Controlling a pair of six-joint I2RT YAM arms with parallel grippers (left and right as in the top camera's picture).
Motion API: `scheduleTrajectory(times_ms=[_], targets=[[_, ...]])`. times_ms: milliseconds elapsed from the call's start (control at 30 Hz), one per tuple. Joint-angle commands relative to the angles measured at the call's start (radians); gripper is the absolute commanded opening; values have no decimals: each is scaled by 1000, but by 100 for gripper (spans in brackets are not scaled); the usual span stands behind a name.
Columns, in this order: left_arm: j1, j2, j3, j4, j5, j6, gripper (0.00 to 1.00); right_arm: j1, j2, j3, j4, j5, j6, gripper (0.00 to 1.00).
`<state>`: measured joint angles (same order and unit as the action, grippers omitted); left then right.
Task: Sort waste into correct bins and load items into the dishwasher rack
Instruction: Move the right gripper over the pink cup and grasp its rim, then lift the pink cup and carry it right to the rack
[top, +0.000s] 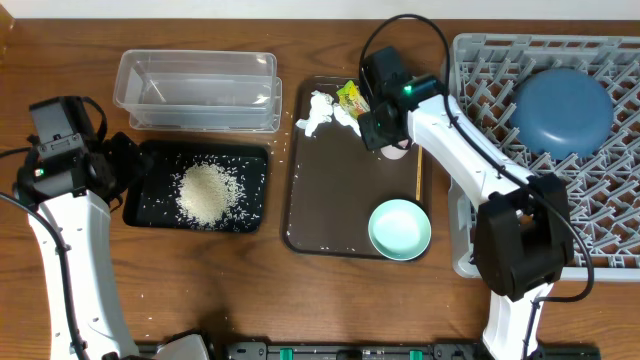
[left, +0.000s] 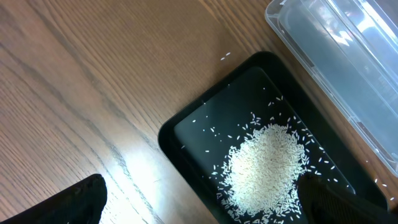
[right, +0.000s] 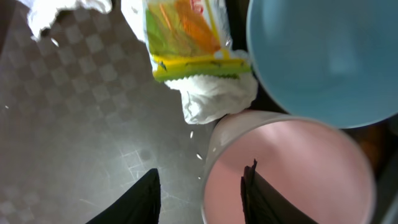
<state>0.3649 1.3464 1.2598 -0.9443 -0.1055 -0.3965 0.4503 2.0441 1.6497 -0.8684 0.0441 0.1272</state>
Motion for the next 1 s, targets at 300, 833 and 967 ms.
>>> scheduleTrajectory(times_ms=[300, 833, 967], targets=[[4, -5, 20, -4, -12, -2, 100, 17, 6, -25, 25, -8, 50, 23], [4, -5, 20, -4, -12, -2, 100, 13, -18, 46, -19, -11, 52, 1], [4, -5, 20, -4, -11, -2, 100, -19, -63, 114, -71, -11, 52, 1]])
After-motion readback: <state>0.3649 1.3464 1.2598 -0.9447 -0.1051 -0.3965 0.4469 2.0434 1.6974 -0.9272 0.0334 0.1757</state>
